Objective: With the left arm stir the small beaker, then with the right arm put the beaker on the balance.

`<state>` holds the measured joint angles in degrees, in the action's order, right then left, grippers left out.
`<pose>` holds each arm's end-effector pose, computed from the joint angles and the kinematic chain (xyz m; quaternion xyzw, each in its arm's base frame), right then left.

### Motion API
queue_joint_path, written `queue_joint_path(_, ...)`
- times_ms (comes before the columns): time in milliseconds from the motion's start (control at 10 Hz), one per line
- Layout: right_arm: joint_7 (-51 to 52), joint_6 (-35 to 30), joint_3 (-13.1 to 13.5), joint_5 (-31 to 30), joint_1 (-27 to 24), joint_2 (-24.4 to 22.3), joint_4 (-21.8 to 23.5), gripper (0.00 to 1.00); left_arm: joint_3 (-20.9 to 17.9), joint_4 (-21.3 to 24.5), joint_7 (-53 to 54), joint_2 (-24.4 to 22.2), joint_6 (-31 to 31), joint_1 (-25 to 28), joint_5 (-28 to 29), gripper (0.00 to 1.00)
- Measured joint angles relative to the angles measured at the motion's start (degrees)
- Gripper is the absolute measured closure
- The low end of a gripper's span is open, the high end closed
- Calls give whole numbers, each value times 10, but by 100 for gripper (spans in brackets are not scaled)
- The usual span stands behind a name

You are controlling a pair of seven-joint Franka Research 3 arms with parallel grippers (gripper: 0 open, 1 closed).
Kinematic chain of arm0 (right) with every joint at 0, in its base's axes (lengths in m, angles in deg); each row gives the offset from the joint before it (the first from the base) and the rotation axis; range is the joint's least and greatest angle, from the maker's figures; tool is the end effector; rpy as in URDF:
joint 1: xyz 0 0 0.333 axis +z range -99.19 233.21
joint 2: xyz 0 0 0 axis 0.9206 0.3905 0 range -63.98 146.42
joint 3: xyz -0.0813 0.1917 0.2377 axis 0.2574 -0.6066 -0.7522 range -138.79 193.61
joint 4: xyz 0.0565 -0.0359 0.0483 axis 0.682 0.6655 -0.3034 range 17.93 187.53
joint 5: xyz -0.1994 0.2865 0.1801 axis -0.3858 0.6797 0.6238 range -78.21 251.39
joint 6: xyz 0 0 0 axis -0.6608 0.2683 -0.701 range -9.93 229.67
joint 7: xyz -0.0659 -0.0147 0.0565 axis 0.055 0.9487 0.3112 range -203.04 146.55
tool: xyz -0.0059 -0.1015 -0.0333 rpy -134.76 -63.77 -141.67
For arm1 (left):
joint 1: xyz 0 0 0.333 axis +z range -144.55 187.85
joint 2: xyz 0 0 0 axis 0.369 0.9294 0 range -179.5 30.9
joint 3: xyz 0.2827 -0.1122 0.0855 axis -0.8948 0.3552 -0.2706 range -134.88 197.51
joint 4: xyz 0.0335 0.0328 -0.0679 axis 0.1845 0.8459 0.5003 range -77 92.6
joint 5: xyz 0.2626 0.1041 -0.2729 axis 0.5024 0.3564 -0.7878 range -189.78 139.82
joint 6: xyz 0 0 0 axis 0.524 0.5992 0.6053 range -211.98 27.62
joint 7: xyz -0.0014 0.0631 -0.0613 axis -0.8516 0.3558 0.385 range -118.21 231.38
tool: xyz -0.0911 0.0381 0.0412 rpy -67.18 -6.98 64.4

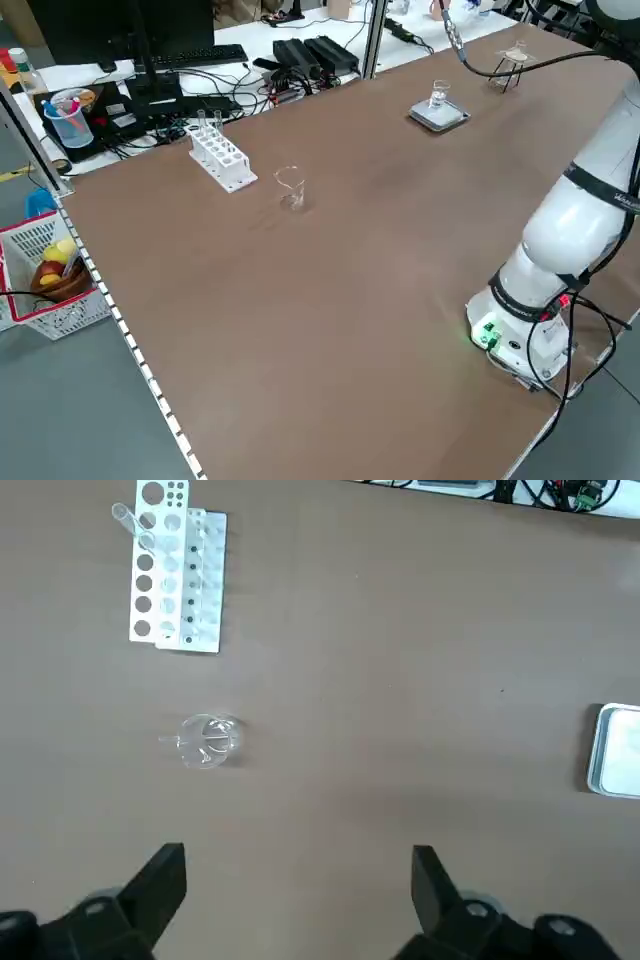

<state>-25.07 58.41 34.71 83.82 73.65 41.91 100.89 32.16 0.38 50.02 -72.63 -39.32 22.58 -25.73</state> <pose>0.5646 -0.0109 0.6265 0.9990 0.0228 0.0271 0.0259 0.5679 -0.0005 0.6605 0.9968 0.0578 0.0553 0.0099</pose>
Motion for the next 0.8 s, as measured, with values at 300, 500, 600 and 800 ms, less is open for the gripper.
queue_joint_path(300,-1,7,-1,0,0,0,3,0,-2,0,0,0,0,3,0,0)
queue_joint_path(500,-1,7,-1,0,0,-1,4,0,-1,0,0,0,0,2,0,1)
queue_joint_path(600,-2,7,-1,0,0,-1,4,0,-1,0,0,0,0,2,0,1)
queue_joint_path(800,-2,7,-1,3,0,-1,4,0,-1,0,0,0,0,1,0,0)
